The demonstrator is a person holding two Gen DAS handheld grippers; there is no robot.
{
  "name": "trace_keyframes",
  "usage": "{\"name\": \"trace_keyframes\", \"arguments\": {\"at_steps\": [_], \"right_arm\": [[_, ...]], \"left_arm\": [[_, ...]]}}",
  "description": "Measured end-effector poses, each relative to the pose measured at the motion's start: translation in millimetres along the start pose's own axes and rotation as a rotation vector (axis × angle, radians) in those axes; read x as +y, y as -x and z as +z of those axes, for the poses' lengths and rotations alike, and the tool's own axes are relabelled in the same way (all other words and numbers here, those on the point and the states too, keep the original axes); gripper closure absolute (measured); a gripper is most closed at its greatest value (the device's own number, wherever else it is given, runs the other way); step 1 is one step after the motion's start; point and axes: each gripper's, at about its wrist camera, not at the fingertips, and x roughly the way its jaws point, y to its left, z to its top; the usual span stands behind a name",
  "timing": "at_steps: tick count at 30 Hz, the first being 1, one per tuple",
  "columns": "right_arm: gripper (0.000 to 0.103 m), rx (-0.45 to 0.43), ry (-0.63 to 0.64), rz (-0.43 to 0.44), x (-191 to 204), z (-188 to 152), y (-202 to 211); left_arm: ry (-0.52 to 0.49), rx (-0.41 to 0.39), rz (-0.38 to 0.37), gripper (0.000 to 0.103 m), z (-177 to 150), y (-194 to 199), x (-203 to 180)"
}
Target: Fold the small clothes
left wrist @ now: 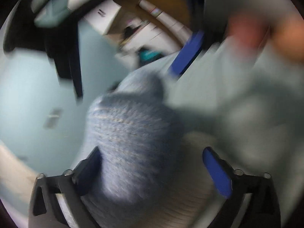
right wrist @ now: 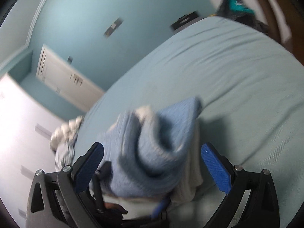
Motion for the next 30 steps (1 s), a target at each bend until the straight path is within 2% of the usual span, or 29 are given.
{"name": "trace_keyframes", "arguments": {"at_steps": [3, 5, 6, 8, 9, 10, 13, 14, 17, 18, 20, 22, 24, 25, 26, 27, 29, 30], "right_arm": [[0.002, 0.11, 0.049, 0.005, 4.2, 5.1, -14.9], [0.002, 0.178, -0.004, -0.038, -10.2, 10.3, -30.2], [0.001, 0.214, -0.07, -0.03, -27.1, 6.2, -38.5], [0.001, 0.253, -0.212, 0.022, -43.3, 3.0, -40.6], [0.001, 0.244, -0.253, 0.054, -49.3, 3.5, -35.8], [0.001, 0.214, -0.266, 0.076, -49.1, 5.4, -28.7], [0.001, 0.138, -0.309, 0.131, -52.3, 2.1, -14.9], [0.001, 0.136, -0.34, 0.157, -55.0, 0.0, -16.8], [0.001, 0.157, -0.451, 0.227, -65.6, -9.3, -34.0], [0.001, 0.16, -0.481, 0.243, -68.0, -11.7, -41.1], [0.001, 0.154, -0.488, 0.248, -67.8, -11.0, -49.2], [0.002, 0.153, -0.465, 0.251, -66.1, -11.8, -51.0], [0.03, 0.174, -0.402, 0.24, -53.0, -13.4, -56.1], [0.035, 0.17, -0.369, 0.214, -48.6, -14.8, -55.1], [0.046, 0.159, -0.344, 0.197, -43.6, -15.6, -51.1], [0.049, 0.148, -0.312, 0.177, -38.4, -16.6, -43.5], [0.05, 0.11, -0.249, 0.157, -22.8, -22.7, -20.9], [0.05, 0.104, -0.218, 0.145, -16.8, -26.9, -17.9]], "left_arm": [[0.002, -0.02, -0.166, 0.0, -4.1, 23.2, 16.9], [0.004, 0.0, -0.267, 0.0, -7.5, 42.0, 33.3], [0.008, 0.006, -0.303, 0.0, -11.1, 52.4, 40.5], [0.074, -0.009, -0.311, 0.0, -19.3, 79.0, 69.2], [0.118, -0.004, -0.303, 0.0, -18.9, 84.4, 84.2], [0.178, 0.013, -0.285, 0.0, -23.4, 91.2, 101.2], [0.451, 0.095, -0.172, 0.0, -43.0, 94.0, 165.2], [0.603, 0.142, -0.136, 0.0, -59.1, 91.0, 192.4], [0.971, 0.19, -0.114, 0.0, -113.5, 75.7, 241.5], [1.055, 0.221, -0.099, 0.0, -129.4, 68.4, 250.5], [1.133, 0.297, -0.078, 0.0, -158.3, 49.6, 252.3], [1.159, 0.349, -0.107, 0.0, -179.8, 35.2, 241.8], [1.206, 0.383, -0.215, 0.0, -199.6, 19.2, 235.3], [1.25, 0.378, -0.224, 0.0, -203.4, 16.8, 236.9], [1.295, 0.368, -0.239, 0.0, -209.5, 16.1, 240.6], [1.363, 0.361, -0.28, 0.0, -216.9, 14.8, 240.7], [1.51, 0.364, -0.378, 0.0, -239.7, 11.4, 237.5], [1.561, 0.365, -0.405, 0.0, -247.2, 6.9, 232.1]]}}
